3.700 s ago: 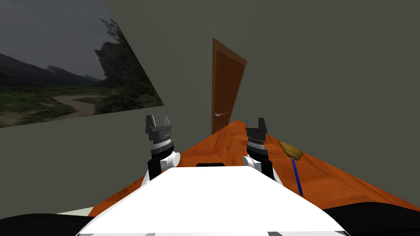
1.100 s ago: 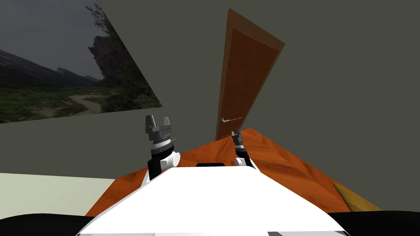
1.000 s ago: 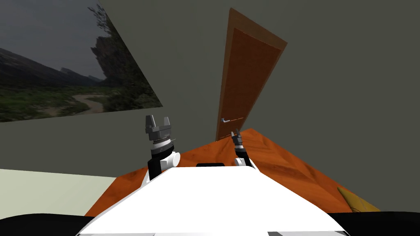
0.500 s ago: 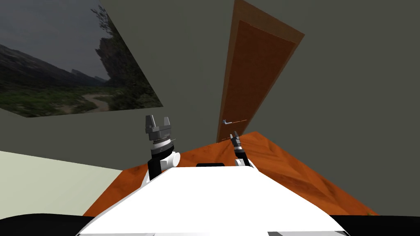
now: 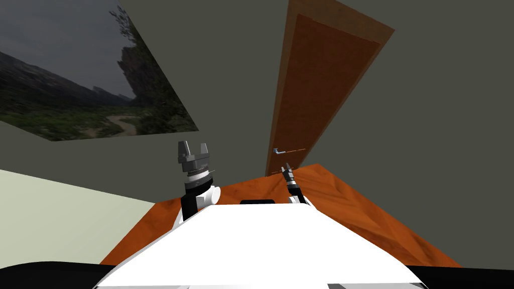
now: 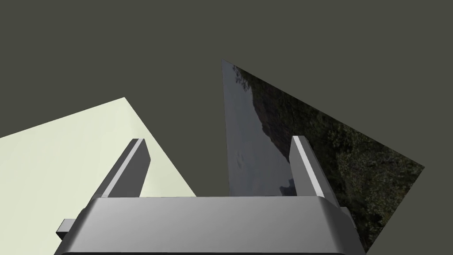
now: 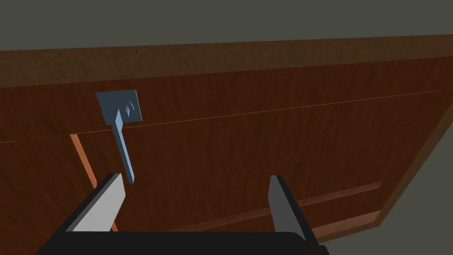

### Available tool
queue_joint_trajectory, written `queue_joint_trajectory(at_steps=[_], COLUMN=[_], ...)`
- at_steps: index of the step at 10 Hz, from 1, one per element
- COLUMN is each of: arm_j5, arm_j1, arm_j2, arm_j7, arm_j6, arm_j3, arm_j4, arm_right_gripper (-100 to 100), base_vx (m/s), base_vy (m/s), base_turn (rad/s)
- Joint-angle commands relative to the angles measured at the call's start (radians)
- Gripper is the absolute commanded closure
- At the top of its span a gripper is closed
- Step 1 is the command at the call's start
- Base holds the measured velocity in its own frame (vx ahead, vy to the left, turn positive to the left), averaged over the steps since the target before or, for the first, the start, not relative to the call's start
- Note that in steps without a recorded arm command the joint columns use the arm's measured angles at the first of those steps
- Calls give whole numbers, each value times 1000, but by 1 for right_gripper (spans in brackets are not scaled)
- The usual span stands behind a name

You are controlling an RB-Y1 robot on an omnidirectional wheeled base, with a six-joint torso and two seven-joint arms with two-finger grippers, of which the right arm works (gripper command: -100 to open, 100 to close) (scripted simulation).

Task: Pull the door open

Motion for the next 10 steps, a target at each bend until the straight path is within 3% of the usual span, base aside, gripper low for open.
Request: queue_joint_trajectory(at_steps=[1, 4, 10], arm_j5=[-7, -20, -33], arm_j1=[-15, -46, -75], arm_j2=[-12, -35, -55], arm_j7=[-9, -25, -40], arm_j6=[-14, -33, -50], arm_j3=[11, 30, 47], arm_j4=[50, 144, 242], arm_right_gripper=[-100, -100, -100], base_vx=[58, 72, 32], base_vy=[-67, -78, -46], base_turn=[127, 115, 54])
